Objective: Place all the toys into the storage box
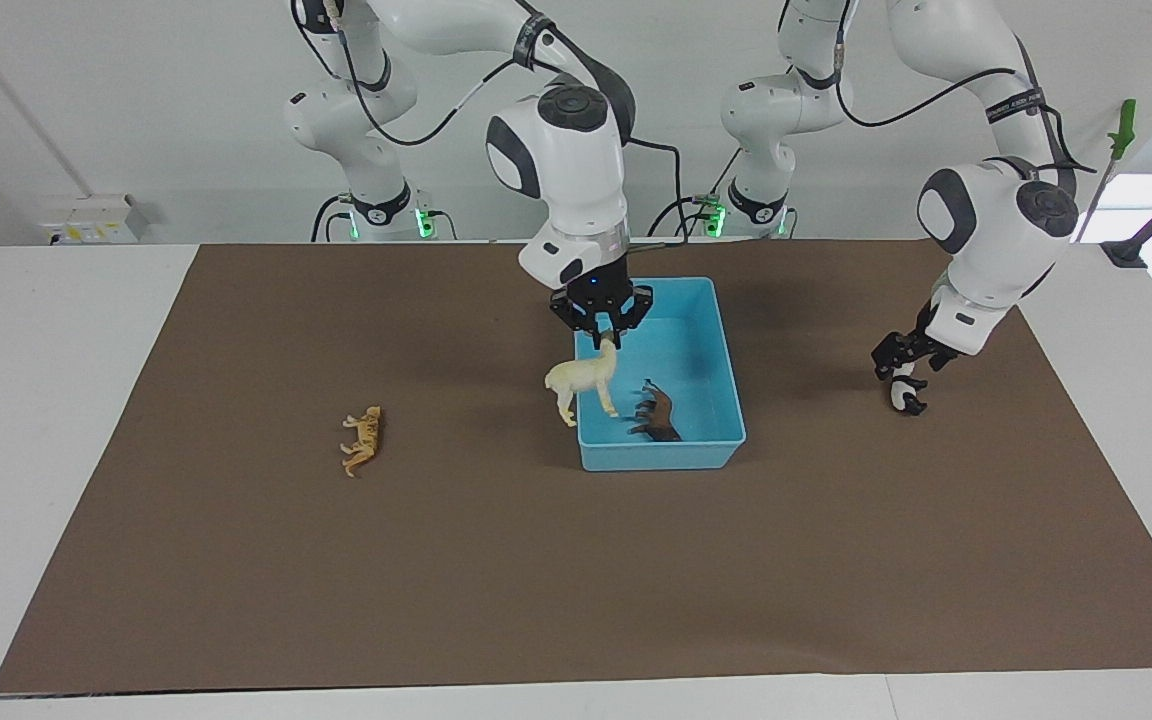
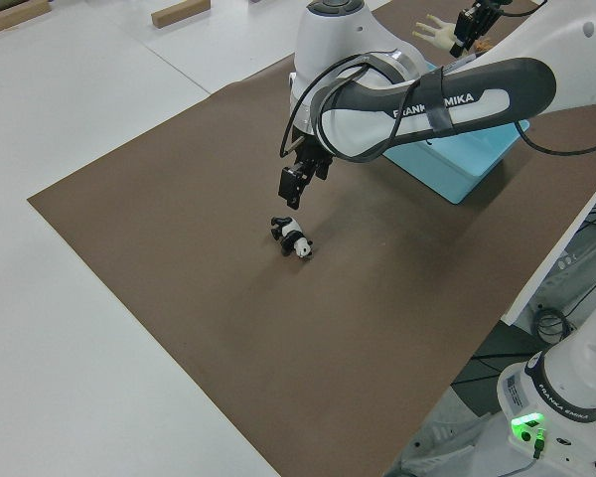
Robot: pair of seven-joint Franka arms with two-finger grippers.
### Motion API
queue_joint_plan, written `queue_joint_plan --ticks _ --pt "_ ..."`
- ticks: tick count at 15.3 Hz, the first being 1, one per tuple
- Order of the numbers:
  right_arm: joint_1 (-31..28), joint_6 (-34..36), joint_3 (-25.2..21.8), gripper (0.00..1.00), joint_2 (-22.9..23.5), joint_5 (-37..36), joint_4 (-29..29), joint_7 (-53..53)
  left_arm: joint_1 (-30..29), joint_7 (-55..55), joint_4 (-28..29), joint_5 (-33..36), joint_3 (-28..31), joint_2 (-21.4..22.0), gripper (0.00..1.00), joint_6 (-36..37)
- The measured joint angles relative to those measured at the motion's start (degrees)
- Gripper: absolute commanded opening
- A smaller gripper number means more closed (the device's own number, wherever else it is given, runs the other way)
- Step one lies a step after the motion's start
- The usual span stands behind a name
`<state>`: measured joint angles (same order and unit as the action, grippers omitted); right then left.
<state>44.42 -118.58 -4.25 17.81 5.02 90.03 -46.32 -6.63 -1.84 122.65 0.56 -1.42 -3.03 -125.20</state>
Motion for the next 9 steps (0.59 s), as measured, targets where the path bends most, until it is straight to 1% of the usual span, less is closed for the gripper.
queue_joint_plan --ticks 1,2,3,4,6,8,9 --pt "1.36 -0.67 -0.01 0.19 0.15 -0.01 0.0 -1.55 -0.51 -1.11 0.0 0.03 -0.02 0.06 1.0 -0.05" --pt "2.69 -1.12 -0.02 0.71 0.4 -0.21 0.0 -2.97 -1.36 -2.39 0.01 0.05 -0.01 0.12 1.0 -0.07" --pt "3.75 -1.22 -0.02 1.0 0.67 -0.9 0.0 -3.94 -2.19 -3.36 0.08 0.05 0.01 0.12 1.0 -0.07" --pt "4.46 -0.62 -0.02 1.0 0.9 -2.25 -0.03 -4.46 -2.85 -4.03 0.4 0.05 0.0 0.12 1.0 -0.21" --pt "4.65 5.07 -0.15 1.0 0.97 -6.02 -0.62 -4.65 -3.56 -4.38 2.19 0.06 0.0 0.11 1.0 -2.03" --pt "3.55 10.08 -0.85 1.0 0.8 -7.74 -2.92 -2.74 -3.63 -4.39 4.42 0.06 -0.05 0.1 1.0 -4.19" --pt "2.02 11.68 -1.16 1.0 0.45 -7.93 -3.89 -0.5 -3.62 -4.4 5.47 0.06 -0.11 0.09 1.0 -4.95"
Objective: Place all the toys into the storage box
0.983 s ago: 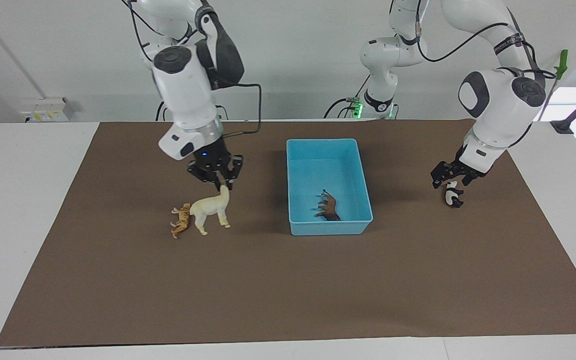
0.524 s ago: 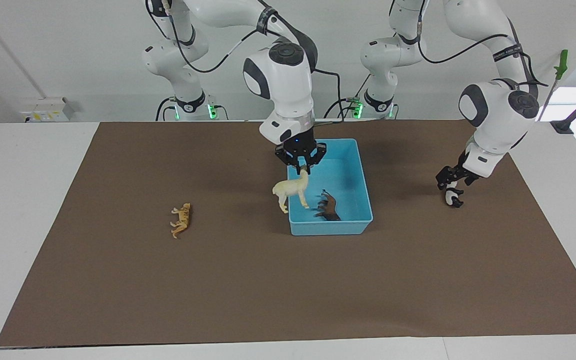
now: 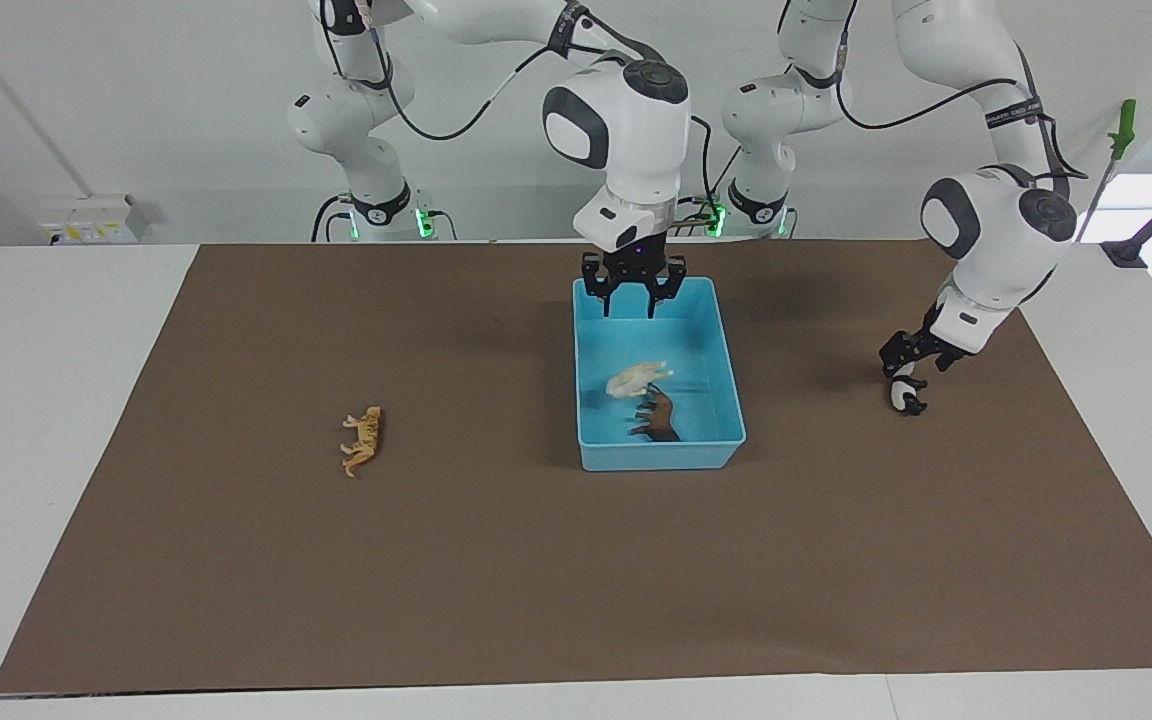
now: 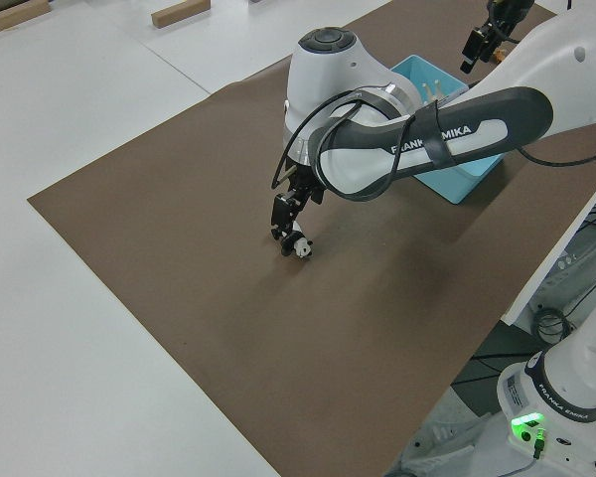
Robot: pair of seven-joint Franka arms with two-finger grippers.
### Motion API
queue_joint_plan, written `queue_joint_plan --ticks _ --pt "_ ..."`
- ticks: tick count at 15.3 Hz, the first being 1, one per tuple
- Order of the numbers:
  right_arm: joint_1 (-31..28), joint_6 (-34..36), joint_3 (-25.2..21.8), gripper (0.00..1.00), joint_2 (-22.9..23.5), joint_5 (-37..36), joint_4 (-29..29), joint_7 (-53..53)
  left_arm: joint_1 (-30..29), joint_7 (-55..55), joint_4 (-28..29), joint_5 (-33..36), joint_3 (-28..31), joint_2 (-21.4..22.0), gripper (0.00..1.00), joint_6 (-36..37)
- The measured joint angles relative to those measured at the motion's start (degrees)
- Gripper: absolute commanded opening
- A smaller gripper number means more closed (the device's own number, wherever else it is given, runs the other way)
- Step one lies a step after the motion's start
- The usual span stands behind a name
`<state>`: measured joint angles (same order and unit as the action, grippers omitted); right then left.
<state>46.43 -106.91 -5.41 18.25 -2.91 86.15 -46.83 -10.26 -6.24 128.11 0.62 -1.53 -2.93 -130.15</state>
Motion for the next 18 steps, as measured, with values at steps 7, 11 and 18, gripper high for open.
queue_joint_plan --ticks 7,11,18 --pt "-21.58 2.56 -0.59 1.0 -2.24 1.16 -0.67 25.16 -2.33 -4.5 4.48 0.03 0.08 0.0 1.0 -4.67" --pt "-29.88 0.37 -0.58 1.0 -2.2 6.02 2.3 39.8 -2.39 -4.69 6.28 0.03 0.0 -0.01 0.88 -7.0" --pt "-34.04 -16.18 -0.57 1.0 -3.74 6.39 17.95 48.18 -2.39 -6.33 7.86 0.03 -0.05 -0.41 0.87 -8.66"
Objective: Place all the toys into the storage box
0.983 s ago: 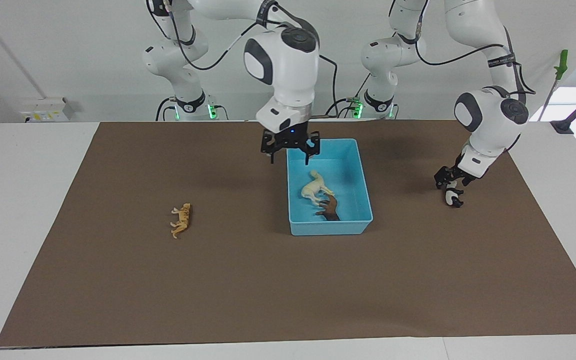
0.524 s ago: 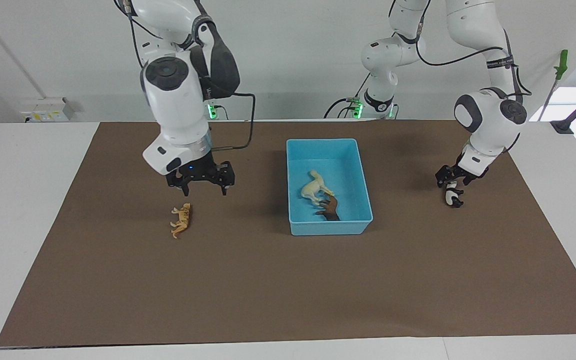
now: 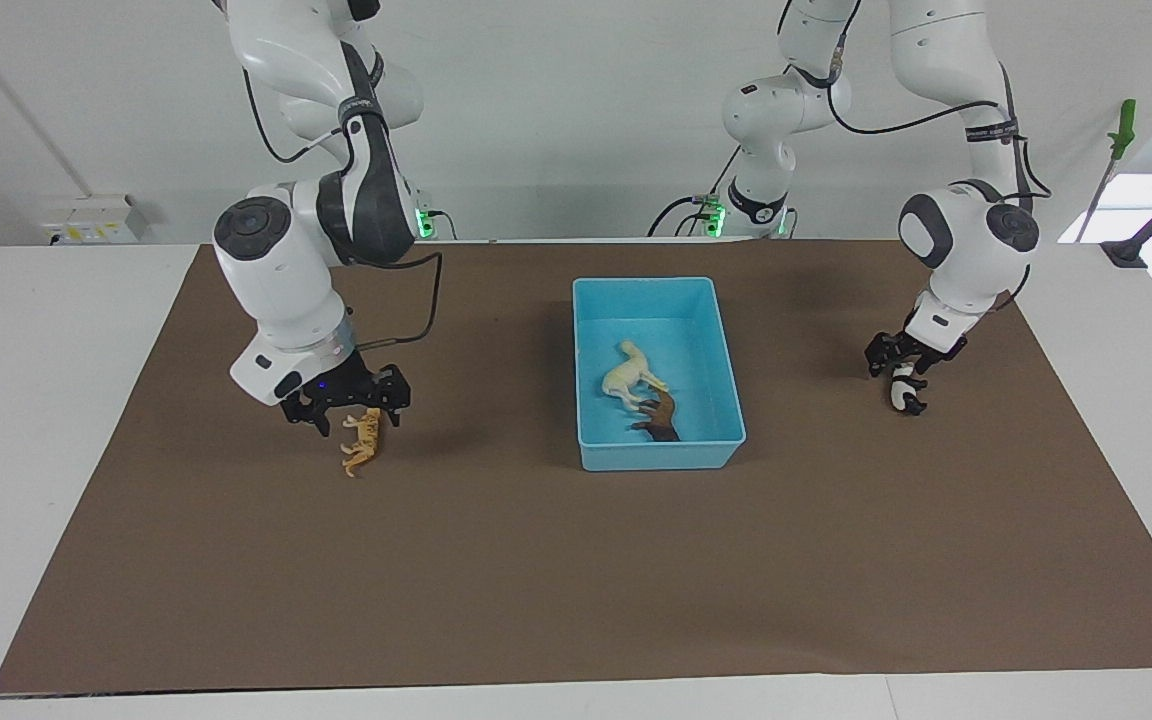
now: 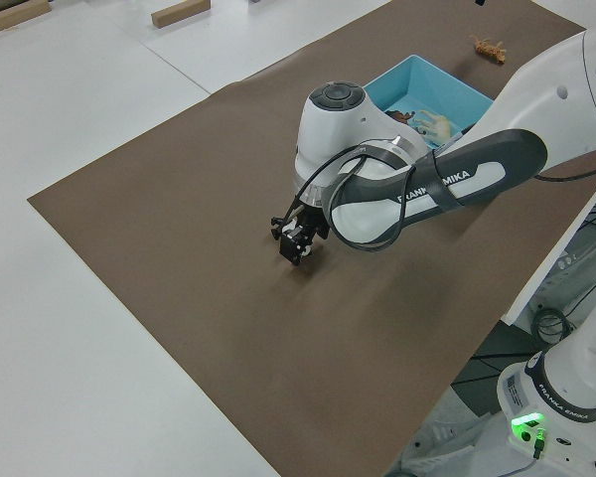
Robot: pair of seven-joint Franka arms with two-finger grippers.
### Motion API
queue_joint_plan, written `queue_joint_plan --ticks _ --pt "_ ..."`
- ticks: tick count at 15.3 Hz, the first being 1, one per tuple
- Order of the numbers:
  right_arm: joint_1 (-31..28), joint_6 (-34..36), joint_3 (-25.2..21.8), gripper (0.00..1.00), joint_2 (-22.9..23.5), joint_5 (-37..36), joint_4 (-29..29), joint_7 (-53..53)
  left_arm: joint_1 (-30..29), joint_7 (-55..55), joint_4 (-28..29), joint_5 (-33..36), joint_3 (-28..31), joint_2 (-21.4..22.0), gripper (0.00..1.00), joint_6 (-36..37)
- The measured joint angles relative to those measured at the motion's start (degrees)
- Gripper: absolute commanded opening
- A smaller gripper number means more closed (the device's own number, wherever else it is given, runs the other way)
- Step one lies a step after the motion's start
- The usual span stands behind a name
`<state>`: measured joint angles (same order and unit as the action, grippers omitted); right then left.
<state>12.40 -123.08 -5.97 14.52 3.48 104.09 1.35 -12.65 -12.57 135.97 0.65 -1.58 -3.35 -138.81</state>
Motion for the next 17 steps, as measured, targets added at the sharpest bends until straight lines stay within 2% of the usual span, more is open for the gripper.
queue_joint_plan --ticks 1,2,6,7,12,15,17 --pt "-0.22 -2.01 0.0 1.0 -0.15 0.0 2.09 0.33 0.0 -0.02 0.08 0.0 0.0 -0.11 0.82 -0.05" --pt "-0.27 -3.88 0.0 1.0 -0.42 0.0 4.35 0.4 0.0 -0.03 0.11 0.0 0.0 -0.23 0.72 -0.11" --pt "-1.28 -7.22 0.0 1.0 -1.54 0.0 11.04 2.62 0.0 -0.14 0.11 0.0 0.0 -0.32 0.2 -0.2" --pt "-1.49 -7.94 0.0 1.0 -1.75 0.0 11.95 2.89 0.0 -0.19 0.06 0.0 -0.03 -0.29 0.13 -0.2" --pt "-1.62 -11.02 0.07 1.0 -2.14 0.0 15.25 4.21 0.08 -0.24 -2.61 0.02 -0.18 -0.35 0.13 2.96" --pt "-2.35 -12.69 0.06 1.0 -2.15 0.0 16.57 5.14 1.15 1.36 -10.35 -0.12 -0.92 -0.19 0.13 12.59" --pt "-2.5 -15.23 0.06 1.0 -2.14 0.0 17.9 5.38 5.64 8.43 -17.03 -0.95 -1.34 0.26 0.13 20.93"
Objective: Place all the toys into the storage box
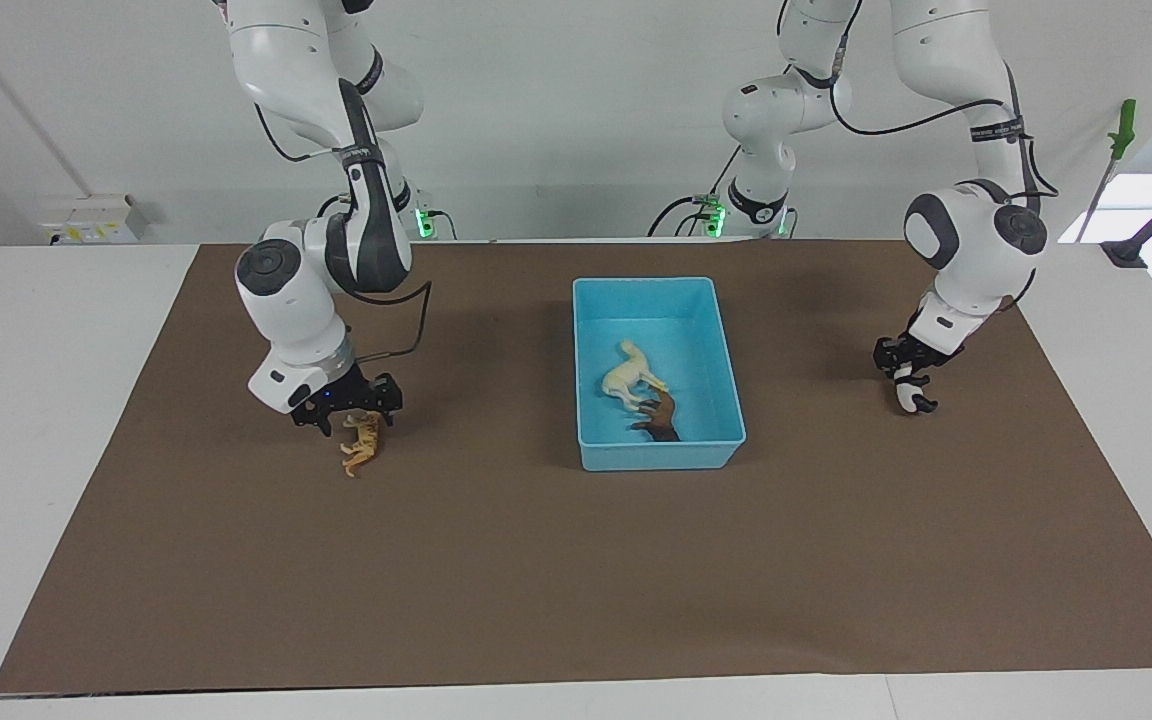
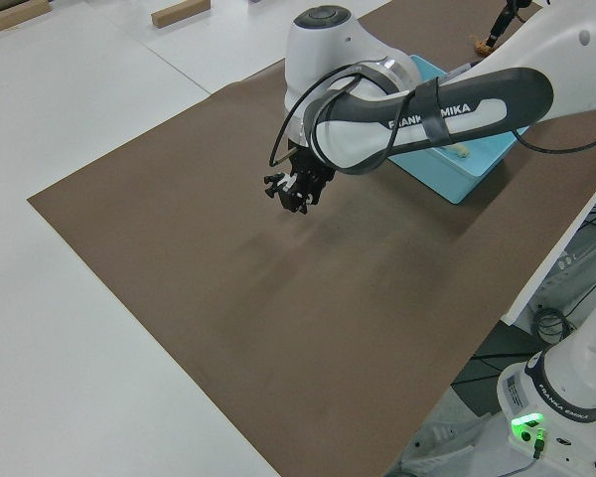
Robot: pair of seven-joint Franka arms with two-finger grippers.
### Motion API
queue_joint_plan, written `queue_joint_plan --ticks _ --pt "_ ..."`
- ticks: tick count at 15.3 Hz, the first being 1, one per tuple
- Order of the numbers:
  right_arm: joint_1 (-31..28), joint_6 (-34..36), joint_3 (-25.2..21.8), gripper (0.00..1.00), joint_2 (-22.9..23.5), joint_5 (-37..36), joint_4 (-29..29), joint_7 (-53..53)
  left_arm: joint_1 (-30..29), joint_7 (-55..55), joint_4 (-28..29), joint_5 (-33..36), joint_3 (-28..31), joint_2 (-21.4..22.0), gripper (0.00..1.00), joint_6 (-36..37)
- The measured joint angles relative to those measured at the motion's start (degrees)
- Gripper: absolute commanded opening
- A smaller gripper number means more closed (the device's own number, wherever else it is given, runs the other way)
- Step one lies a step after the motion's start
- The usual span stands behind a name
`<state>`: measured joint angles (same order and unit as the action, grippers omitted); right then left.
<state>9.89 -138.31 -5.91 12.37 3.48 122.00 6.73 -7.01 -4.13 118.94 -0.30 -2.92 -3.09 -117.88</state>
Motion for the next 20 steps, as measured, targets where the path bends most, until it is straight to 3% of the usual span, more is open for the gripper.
queue_joint_plan --ticks 4,8,9,10,11,12,13,17,18,20 --pt "0.0 -1.13 0.05 1.0 -0.01 0.0 1.15 0.29 16.57 25.82 -9.61 -2.1 -0.93 0.91 0.13 9.96" --pt "0.04 -2.76 0.14 1.0 0.1 0.0 2.16 0.29 31.23 46.61 -9.41 -3.21 -1.34 1.03 0.15 9.17" --pt "0.06 -3.43 0.16 0.91 0.13 0.0 2.56 0.29 33.85 49.03 -8.21 -3.32 -1.34 1.1 0.21 8.15" --pt "0.09 -3.76 0.17 0.85 0.15 0.0 2.85 0.29 35.86 50.6 -6.34 -3.38 -1.34 1.21 0.35 6.46" --pt "0.14 -3.86 0.18 0.8 0.15 0.0 3.04 0.29 37.33 51.78 -3.81 -3.42 -1.32 1.35 0.54 3.65" --pt "0.17 -3.91 0.18 0.71 0.15 0.0 3.15 0.29 38.29 52.53 -1.23 -3.47 -1.26 1.44 0.87 0.73" --pt "0.17 -3.98 0.19 0.63 0.15 0.0 3.25 0.29 38.79 52.87 0.84 -3.52 -1.23 1.5 1.0 -1.41" --pt "0.17 -4.27 0.21 0.17 0.14 0.0 3.48 0.29 38.92 52.98 2.01 -3.63 -0.59 2.48 1.0 -2.23" --pt "0.16 -4.29 0.2 0.1 0.14 0.0 3.49 0.29 38.9 52.98 1.63 -3.63 -0.3 3.05 1.0 -1.51" --pt "0.03 -4.32 0.18 0.09 0.12 0.01 3.47 0.29 38.6 52.83 0.17 -3.63 0.48 4.15 1.0 0.44"
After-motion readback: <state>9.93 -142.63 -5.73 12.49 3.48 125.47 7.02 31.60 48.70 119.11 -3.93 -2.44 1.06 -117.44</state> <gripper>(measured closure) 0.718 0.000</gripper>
